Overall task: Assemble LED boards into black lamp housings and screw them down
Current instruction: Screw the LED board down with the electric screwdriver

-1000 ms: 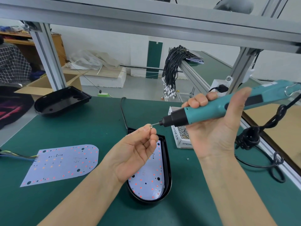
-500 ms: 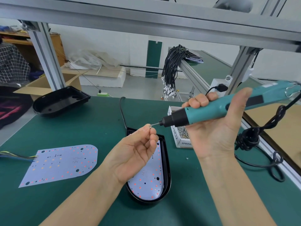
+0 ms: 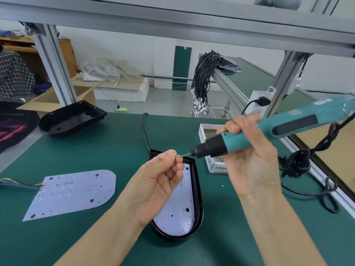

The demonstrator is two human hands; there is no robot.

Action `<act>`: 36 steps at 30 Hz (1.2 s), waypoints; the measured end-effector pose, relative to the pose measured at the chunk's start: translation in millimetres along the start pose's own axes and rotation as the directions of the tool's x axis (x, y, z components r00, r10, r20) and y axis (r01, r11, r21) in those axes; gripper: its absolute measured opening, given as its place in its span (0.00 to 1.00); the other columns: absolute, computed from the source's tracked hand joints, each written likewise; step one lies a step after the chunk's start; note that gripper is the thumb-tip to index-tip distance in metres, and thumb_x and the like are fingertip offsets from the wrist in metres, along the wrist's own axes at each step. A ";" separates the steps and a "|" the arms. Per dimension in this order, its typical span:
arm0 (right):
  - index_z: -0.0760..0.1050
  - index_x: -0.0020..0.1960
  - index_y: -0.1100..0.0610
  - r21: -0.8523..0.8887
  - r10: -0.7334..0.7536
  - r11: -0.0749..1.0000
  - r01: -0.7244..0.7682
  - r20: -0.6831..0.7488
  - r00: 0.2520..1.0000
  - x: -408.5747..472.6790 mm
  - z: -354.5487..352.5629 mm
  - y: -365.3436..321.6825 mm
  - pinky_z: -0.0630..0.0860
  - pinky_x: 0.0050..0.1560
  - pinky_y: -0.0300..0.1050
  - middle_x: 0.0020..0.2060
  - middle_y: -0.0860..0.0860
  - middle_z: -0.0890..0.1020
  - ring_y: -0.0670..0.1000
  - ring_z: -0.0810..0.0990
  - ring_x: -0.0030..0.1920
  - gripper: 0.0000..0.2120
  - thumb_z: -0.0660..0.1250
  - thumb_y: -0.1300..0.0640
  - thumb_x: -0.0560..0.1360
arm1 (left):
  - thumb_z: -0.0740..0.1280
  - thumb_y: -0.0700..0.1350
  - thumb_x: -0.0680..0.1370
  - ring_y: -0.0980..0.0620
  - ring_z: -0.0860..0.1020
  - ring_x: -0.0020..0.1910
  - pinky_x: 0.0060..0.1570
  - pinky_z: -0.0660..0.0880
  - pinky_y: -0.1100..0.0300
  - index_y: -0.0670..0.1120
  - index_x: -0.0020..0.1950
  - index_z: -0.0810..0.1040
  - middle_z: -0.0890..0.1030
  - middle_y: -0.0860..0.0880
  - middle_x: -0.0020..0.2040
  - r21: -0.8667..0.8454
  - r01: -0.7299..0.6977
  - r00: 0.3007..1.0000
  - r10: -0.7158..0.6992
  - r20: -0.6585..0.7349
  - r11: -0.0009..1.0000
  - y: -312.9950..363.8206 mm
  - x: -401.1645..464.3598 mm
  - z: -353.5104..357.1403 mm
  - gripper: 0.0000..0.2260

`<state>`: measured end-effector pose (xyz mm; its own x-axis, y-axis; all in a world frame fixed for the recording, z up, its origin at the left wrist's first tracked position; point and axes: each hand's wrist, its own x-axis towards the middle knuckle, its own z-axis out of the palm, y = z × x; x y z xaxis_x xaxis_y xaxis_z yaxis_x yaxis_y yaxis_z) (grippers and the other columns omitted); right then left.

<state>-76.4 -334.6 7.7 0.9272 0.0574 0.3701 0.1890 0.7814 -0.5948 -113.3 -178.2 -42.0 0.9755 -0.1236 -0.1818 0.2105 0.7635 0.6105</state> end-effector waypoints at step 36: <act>0.68 0.36 0.54 0.035 -0.021 0.999 0.026 -0.124 0.992 -5.8 -8.5 2.1 0.76 0.43 0.40 0.29 0.46 0.71 0.45 0.72 0.31 0.09 0.67 0.59 0.71 | 0.68 0.39 0.68 0.55 0.79 0.32 0.34 0.79 0.65 0.44 0.35 0.83 0.81 0.47 0.36 0.039 -0.028 0.999 0.028 0.016 0.999 -10.2 -2.9 2.4 0.05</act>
<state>-78.6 -338.6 -1.8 0.9559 -0.0363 0.2915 0.2013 0.8037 -0.5599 -118.2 -187.2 -45.8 0.9819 -0.1129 -0.1522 0.1853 0.7414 0.6450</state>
